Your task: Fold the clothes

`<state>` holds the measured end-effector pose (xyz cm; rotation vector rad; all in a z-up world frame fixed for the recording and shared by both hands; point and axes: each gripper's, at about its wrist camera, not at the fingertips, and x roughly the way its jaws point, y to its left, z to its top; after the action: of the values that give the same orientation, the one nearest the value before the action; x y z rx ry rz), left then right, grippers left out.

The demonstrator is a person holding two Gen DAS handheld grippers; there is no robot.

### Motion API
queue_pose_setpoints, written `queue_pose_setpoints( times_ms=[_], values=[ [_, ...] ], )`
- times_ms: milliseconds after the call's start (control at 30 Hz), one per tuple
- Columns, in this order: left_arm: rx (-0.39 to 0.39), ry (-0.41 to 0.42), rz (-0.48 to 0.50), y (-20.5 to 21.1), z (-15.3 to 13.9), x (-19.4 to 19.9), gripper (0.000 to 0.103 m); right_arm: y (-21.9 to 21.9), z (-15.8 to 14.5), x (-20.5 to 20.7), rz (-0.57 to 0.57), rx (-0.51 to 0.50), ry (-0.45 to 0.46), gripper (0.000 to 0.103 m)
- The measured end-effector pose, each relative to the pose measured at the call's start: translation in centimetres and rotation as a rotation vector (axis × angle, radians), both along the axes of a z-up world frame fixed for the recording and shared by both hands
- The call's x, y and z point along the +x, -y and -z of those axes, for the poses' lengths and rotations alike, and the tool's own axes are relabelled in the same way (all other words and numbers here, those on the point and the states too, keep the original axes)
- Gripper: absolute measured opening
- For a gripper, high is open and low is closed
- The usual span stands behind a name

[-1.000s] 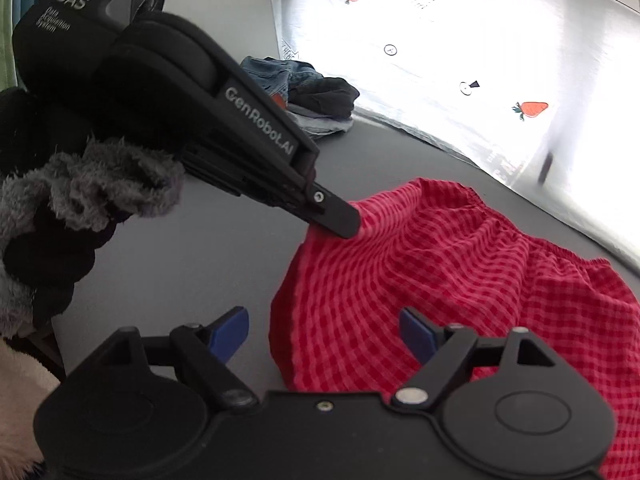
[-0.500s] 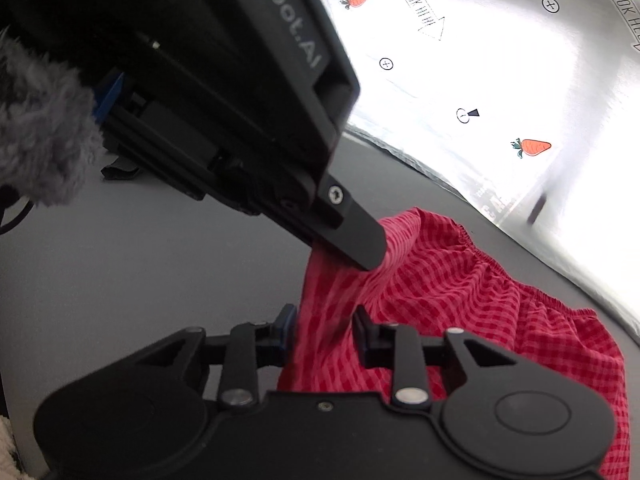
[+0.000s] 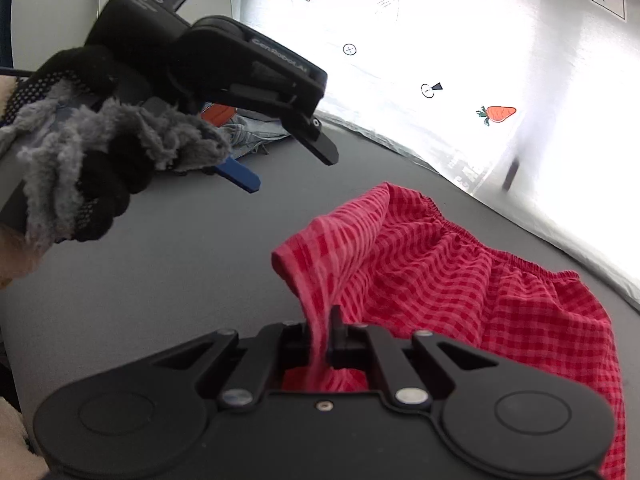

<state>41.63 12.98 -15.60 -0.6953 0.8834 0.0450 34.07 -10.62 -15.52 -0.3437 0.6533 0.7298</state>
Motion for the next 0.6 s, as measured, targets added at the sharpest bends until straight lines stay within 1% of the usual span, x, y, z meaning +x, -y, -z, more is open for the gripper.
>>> queue_pose_setpoints(
  times_ms=[33, 100, 133, 167, 267, 367, 433, 467, 500, 567, 600],
  values=[
    [-0.021, -0.021, -0.011, -0.1, 0.7, 1.3, 0.079, 0.1, 0.2, 0.4, -0.014, -0.001, -0.012, 0.003],
    [-0.100, -0.053, -0.036, -0.4, 2.0, 3.9, 0.079, 0.4, 0.8, 0.7, -0.018, -0.007, -0.035, 0.003],
    [-0.124, -0.048, -0.026, -0.3, 2.4, 4.9, 0.079, 0.5, 1.1, 0.8, -0.020, -0.010, -0.048, 0.003],
    [-0.123, -0.046, -0.013, 0.1, 2.7, 5.9, 0.079, 0.8, 1.3, 1.0, -0.013, 0.001, -0.067, 0.003],
    [-0.077, -0.061, -0.006, 0.7, 3.5, 7.4, 0.079, 1.8, 1.9, 2.0, 0.011, 0.049, -0.144, 0.003],
    [-0.031, -0.076, 0.001, 1.3, 4.2, 8.9, 0.079, 2.3, 2.1, 2.2, 0.014, 0.069, -0.178, 0.003],
    [0.000, -0.085, 0.006, 1.7, 4.7, 9.9, 0.076, 2.3, 2.3, 2.3, 0.007, 0.065, -0.181, 0.003],
    [0.016, -0.090, 0.008, 1.8, 4.9, 10.4, 0.062, 2.3, 2.3, 2.4, 0.005, 0.066, -0.183, 0.003],
    [0.031, -0.095, 0.011, 2.0, 5.1, 10.9, 0.052, 2.4, 2.4, 2.5, 0.009, 0.073, -0.189, 0.003],
    [0.062, -0.105, 0.016, 2.4, 5.6, 11.9, 0.007, 3.2, 2.2, 2.6, 0.040, 0.120, -0.223, 0.003],
    [0.078, -0.110, 0.018, 2.6, 5.9, 12.5, 0.004, 3.7, 2.1, 2.8, 0.061, 0.151, -0.242, 0.003]
  ],
)
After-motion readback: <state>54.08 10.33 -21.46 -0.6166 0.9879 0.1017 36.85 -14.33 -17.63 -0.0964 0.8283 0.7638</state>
